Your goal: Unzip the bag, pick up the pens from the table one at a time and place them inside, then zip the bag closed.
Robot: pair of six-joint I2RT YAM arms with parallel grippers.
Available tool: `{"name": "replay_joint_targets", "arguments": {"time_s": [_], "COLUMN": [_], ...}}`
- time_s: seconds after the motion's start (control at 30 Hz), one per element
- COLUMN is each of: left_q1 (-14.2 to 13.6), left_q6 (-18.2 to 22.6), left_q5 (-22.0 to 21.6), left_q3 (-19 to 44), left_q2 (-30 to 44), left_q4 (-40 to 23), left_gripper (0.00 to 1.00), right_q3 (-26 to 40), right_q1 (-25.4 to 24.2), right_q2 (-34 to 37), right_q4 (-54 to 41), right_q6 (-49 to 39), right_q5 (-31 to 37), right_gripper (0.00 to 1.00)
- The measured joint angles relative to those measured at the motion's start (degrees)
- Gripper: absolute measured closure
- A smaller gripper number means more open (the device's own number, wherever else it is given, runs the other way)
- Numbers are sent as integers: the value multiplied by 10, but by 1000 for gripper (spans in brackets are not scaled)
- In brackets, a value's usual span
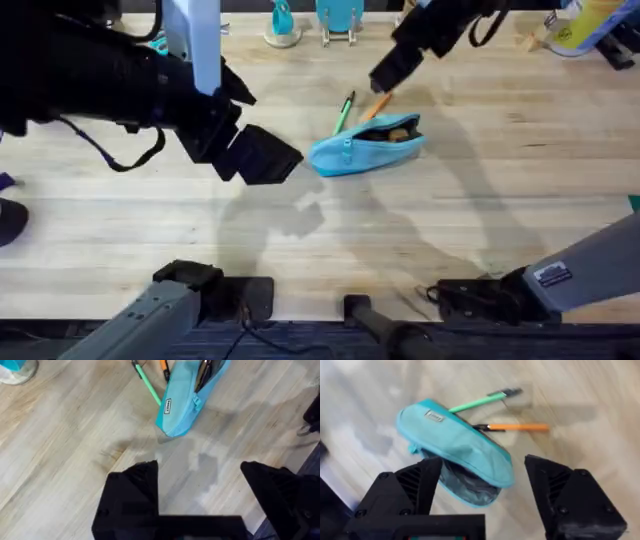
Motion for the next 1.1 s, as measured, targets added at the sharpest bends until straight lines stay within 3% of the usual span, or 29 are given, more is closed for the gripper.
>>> {"name": "replay_joint_targets", "arguments": {"time_s": [0.13,0.3,0.57,0.87,1.1], "left_q1": [0,0,0,0,0], "left_q6": [0,0,0,0,0], "left_q5": [0,0,0,0,0], "left_q3": [0,0,0,0,0], "left_q2": [0,0,0,0,0], "left_q4": [0,0,0,0,0], "left_gripper": [6,6,4,5,4], "right_q3": [0,0,0,1,1], "right_q1": [-36,-62,-57,-53,-47], "right_q2": [0,0,1,18,42], "right_q4": [5,11,83,175,188], "right_q6": [103,158,193,327,442], "right_q5": [11,17,19,65,87], "right_gripper": [7,7,5,5,5]}}
